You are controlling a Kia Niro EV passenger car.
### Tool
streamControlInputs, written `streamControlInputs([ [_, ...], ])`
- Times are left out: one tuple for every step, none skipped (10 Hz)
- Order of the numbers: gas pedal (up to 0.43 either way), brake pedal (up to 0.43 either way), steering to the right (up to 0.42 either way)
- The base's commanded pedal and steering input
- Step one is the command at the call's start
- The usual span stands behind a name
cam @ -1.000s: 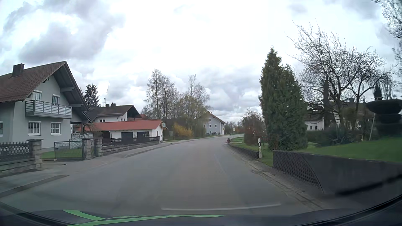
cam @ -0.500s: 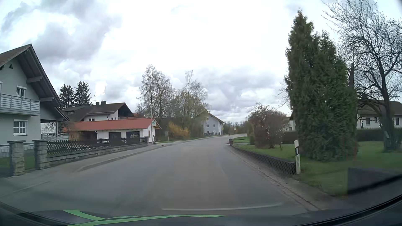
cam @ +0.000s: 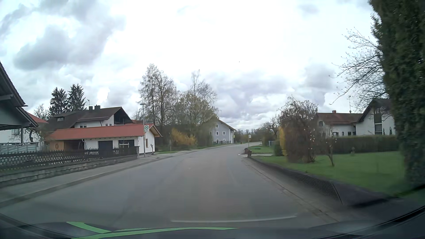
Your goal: Follow the waypoints while adhering to traffic rules and regulations
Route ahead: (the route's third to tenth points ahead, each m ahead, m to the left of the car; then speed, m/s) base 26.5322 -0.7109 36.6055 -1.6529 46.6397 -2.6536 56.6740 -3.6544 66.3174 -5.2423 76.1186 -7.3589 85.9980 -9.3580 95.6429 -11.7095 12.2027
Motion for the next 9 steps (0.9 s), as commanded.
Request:
streamControlInputs([
  [0.169, 0.0, 0.008],
  [0.169, 0.0, 0.008],
  [0.169, 0.0, 0.009],
  [0.15, 0.0, 0.01],
  [0.15, 0.0, 0.011],
  [0.15, 0.0, 0.011],
  [0.13, 0.0, 0.011],
  [0.13, 0.0, 0.011],
  [0.13, 0.0, 0.011],
])
